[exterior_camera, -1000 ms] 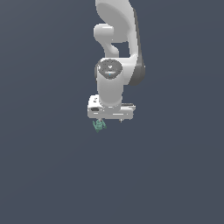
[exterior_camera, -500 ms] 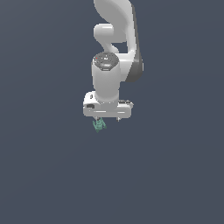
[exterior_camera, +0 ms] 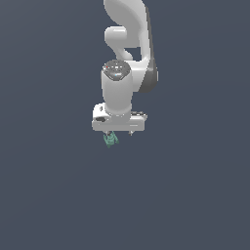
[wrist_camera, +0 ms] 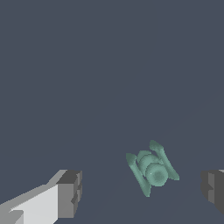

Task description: Pick up the object and move it to a goal position.

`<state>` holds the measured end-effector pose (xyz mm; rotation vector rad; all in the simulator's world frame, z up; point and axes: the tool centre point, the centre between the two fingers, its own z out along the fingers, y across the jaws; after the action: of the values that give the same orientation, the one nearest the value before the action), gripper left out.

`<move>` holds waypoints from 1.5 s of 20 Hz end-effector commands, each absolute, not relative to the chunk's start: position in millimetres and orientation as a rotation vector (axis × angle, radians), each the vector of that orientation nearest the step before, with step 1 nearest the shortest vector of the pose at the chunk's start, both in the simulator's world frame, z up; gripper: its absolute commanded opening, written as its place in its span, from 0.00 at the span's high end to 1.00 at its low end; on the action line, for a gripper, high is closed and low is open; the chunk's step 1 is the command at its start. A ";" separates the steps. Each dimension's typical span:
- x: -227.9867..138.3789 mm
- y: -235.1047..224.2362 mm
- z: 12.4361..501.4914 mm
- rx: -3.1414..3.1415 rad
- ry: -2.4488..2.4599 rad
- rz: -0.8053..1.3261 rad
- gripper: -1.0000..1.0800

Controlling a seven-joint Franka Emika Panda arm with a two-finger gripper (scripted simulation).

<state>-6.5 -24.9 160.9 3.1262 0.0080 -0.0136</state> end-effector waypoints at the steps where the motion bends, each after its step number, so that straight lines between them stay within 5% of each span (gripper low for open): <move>1: -8.6 -27.9 156.9 3.126 0.046 -0.014 0.04; 30: -54.1 -73.4 90.9 3.046 0.767 -0.001 0.04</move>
<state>-53.0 -72.7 92.2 3.0502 0.7497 -0.0018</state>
